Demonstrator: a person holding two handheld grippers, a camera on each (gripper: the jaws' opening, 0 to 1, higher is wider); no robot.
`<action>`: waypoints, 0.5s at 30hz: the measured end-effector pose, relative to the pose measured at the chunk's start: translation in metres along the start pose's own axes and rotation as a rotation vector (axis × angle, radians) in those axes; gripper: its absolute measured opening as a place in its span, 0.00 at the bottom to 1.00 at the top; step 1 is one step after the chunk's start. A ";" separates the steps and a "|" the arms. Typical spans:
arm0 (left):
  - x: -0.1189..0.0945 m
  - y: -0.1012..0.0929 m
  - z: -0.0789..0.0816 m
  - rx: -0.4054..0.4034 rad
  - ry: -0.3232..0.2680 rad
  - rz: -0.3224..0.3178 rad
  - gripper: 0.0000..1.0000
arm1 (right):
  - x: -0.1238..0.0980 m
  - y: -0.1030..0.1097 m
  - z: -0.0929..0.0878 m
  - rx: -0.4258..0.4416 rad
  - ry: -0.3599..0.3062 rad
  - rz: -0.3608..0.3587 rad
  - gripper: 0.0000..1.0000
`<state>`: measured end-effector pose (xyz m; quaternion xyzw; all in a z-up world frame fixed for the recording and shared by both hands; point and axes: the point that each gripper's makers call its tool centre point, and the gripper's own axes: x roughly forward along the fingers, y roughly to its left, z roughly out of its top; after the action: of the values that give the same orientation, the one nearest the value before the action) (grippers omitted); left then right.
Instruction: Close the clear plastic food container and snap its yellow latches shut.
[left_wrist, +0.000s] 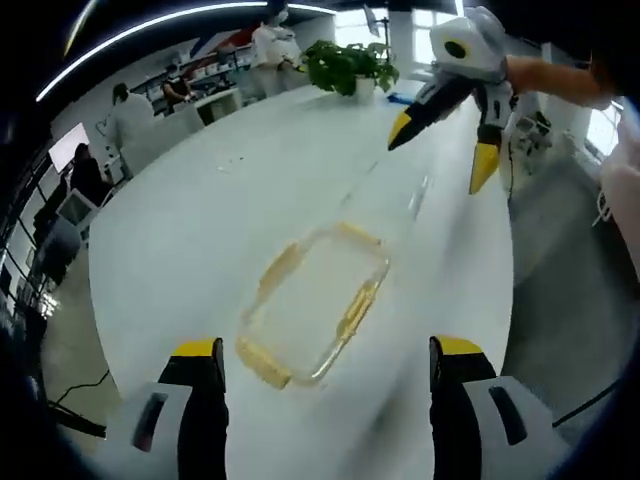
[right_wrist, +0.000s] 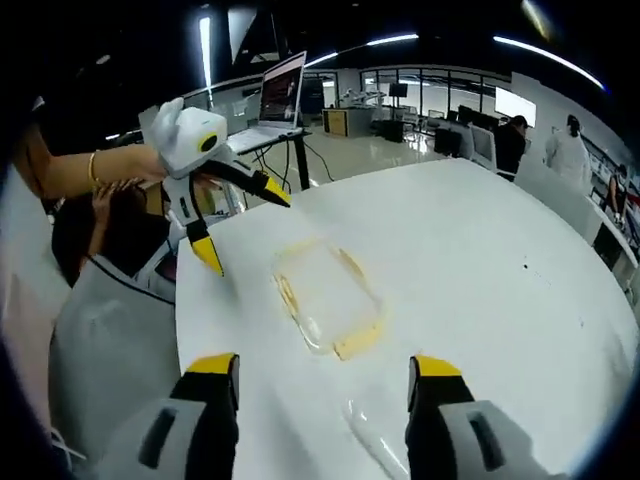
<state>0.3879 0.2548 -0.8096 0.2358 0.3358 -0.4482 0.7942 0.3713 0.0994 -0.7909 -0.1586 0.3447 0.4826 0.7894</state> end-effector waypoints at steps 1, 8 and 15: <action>0.002 0.002 0.002 0.018 -0.004 0.000 0.83 | 0.004 -0.003 0.001 -0.015 0.010 0.000 0.71; 0.022 0.013 -0.001 0.039 0.032 -0.031 0.82 | 0.030 -0.011 0.016 -0.084 0.038 0.039 0.72; 0.033 0.014 0.001 0.015 0.041 -0.068 0.82 | 0.058 -0.015 0.025 -0.091 0.064 0.101 0.72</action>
<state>0.4121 0.2429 -0.8324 0.2392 0.3565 -0.4722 0.7698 0.4119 0.1447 -0.8149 -0.1922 0.3548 0.5317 0.7446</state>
